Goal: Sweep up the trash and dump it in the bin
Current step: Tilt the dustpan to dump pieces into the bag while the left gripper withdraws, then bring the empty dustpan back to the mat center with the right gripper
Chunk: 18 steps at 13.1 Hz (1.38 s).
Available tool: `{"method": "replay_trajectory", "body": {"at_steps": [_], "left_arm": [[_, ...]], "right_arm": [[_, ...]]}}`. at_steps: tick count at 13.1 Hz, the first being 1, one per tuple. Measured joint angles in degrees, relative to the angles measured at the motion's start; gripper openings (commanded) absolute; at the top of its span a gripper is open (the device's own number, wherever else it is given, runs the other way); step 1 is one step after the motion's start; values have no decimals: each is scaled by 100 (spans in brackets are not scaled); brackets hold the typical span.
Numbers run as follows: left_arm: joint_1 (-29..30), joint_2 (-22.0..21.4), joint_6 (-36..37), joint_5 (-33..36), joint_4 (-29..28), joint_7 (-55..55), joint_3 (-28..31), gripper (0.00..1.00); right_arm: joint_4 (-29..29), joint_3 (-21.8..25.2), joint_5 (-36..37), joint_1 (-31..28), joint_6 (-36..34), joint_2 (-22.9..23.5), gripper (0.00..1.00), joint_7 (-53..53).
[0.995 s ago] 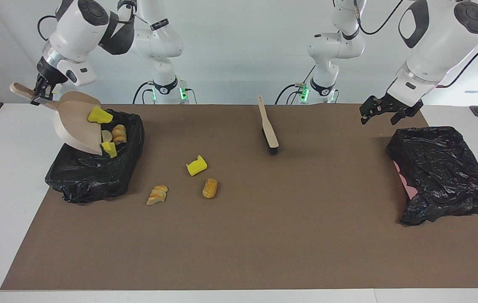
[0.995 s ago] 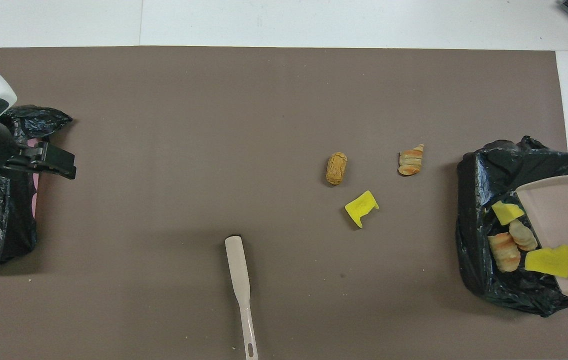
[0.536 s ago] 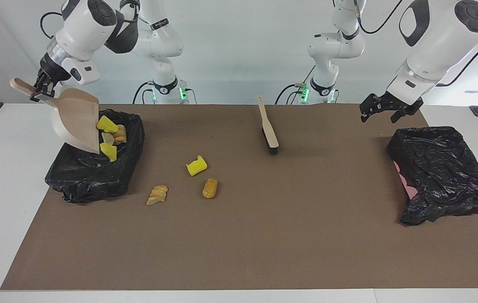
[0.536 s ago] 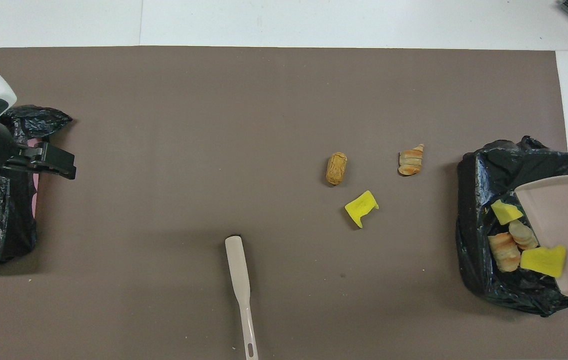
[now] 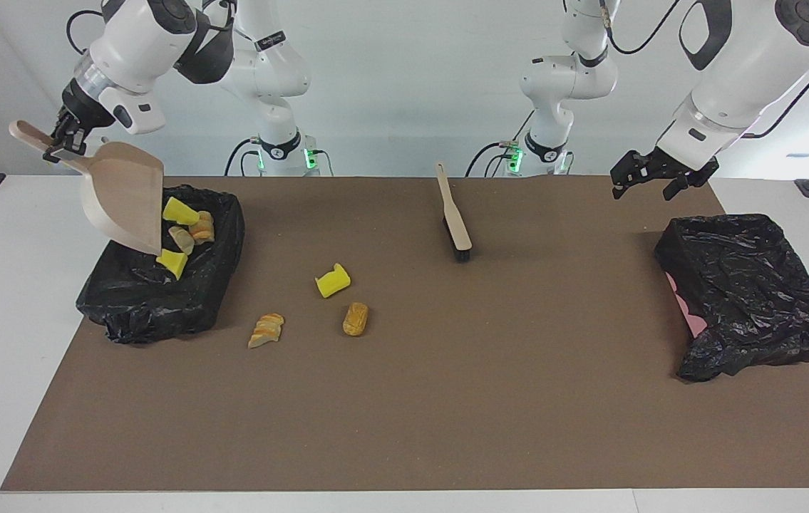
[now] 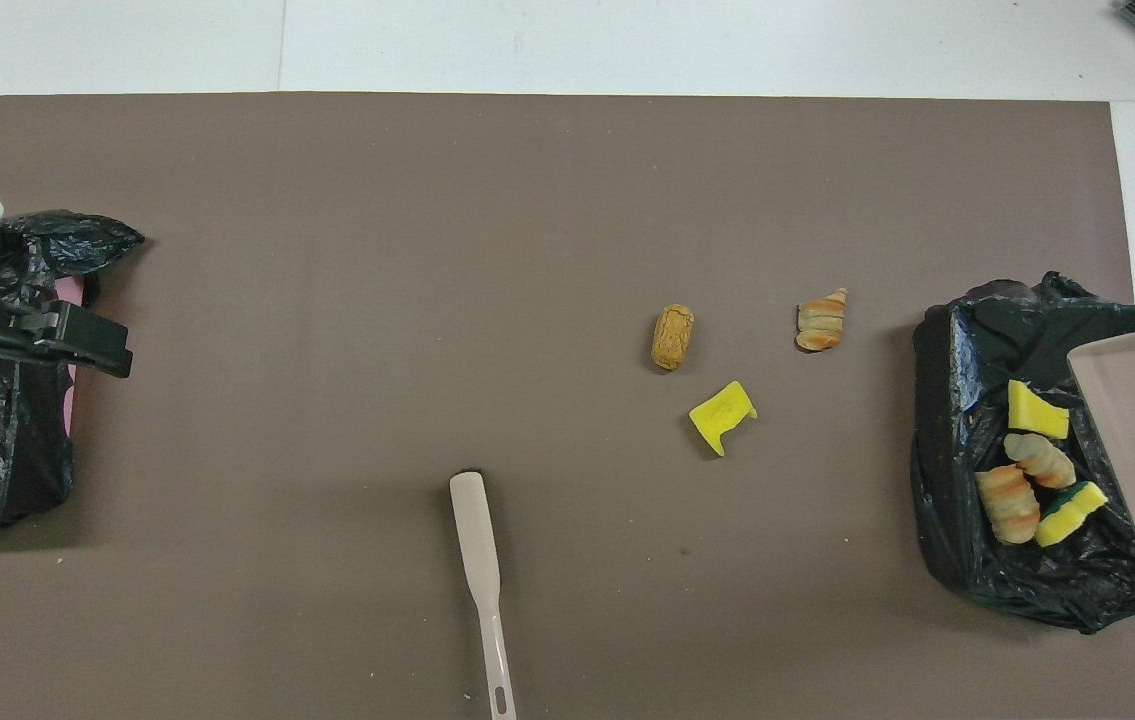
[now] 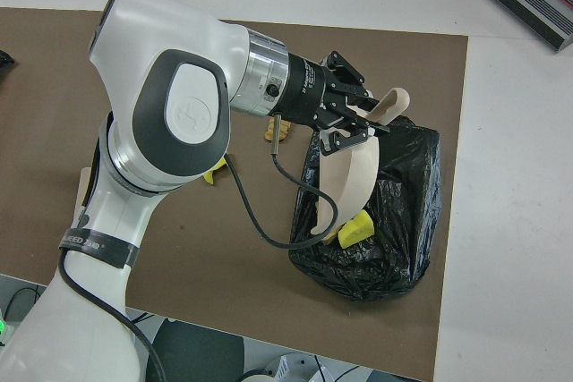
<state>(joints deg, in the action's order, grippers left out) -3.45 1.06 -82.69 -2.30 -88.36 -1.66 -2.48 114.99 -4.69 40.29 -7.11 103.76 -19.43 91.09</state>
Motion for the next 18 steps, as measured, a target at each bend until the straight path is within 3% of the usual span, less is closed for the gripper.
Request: {"method": "replay_trajectory", "body": {"at_steps": [3,6,8,12,14,18], "left_arm": [[0,0,0,0,-12,5,0,100],[0,0,0,0,-12,8,0,100],[0,0,0,0,-13,9,0,100],[0,-8,0,0,-28,9,0,100],[0,-24,-1,0,-47,9,0,100],[0,-28,-4,0,-62,9,-2,100]], "right_arm": [[-2,-195,-702,18,-5,66,0,-1132],[-30,-822,-1275,105,-117,254,0,-3455],[-292,-1114,-1843,152,-255,618,0,-5035],[-1548,-1184,-2502,897,-445,2158,0,-8224],[-2532,-1188,-2787,1386,-568,3121,0,-9843],[-3916,-1189,-3247,2166,-464,4451,0,-11980]]}}
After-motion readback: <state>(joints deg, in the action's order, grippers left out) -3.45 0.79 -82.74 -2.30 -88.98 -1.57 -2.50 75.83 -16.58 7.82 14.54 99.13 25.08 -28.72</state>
